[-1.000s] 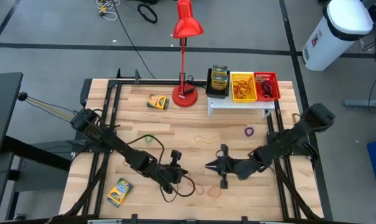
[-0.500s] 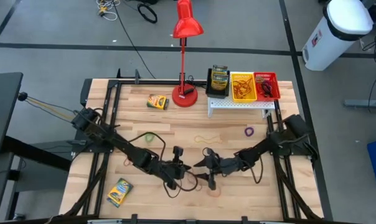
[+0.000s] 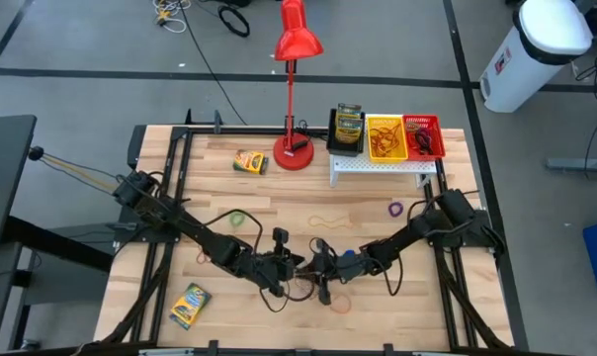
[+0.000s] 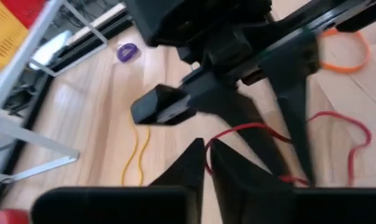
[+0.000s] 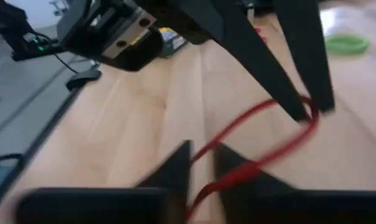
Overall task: Pick & Place Office Desk Supplies
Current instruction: Put the right red rubber band into the yellow bin
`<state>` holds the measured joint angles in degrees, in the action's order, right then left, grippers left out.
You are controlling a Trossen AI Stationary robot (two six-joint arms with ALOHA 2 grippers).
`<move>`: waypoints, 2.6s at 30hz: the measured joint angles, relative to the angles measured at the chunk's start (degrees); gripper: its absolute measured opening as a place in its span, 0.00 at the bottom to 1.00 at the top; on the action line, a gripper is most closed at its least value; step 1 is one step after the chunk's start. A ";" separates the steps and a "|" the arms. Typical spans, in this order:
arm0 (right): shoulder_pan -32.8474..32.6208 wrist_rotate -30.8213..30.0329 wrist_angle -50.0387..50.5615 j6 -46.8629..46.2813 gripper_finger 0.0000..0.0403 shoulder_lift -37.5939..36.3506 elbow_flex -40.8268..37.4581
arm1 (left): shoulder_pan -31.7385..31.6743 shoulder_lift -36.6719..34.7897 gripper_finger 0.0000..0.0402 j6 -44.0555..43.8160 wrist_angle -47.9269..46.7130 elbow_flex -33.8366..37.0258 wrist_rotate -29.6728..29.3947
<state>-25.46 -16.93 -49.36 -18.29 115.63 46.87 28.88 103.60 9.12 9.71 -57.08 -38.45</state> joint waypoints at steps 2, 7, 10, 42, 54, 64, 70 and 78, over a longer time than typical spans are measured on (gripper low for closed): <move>-0.16 -1.78 0.11 1.75 0.04 0.00 -0.04 | 0.70 -0.21 0.13 0.05 -0.57 0.00 -1.47; -0.20 -2.12 1.85 1.89 0.01 -0.20 -0.06 | 2.54 -3.50 0.28 -2.83 -7.44 -0.02 -4.50; -0.53 -3.52 5.31 2.30 0.01 -2.38 -0.06 | 3.49 -6.12 0.37 -5.05 -13.36 -0.02 -7.72; 46.11 -23.55 66.75 18.08 0.00 -63.57 3.87 | -17.79 -20.99 0.20 -6.79 66.61 53.11 16.08; 60.71 -7.85 75.25 12.51 0.07 -54.93 3.85 | -18.18 -20.99 0.20 -8.33 66.55 53.11 7.11; 60.73 -8.73 76.98 12.50 0.43 -54.34 3.85 | -18.16 -20.97 0.20 -10.03 66.61 53.11 6.64; 60.71 -8.95 80.75 9.53 0.64 -54.34 6.51 | -18.16 -20.95 0.20 -12.80 66.65 53.11 5.37; 60.71 -5.25 93.77 3.14 0.75 -54.40 16.02 | -18.04 -22.65 0.20 -12.80 66.43 53.09 5.37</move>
<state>35.24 -22.17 44.41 -15.15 61.23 62.89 10.83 80.95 -3.68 76.14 -3.99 -33.08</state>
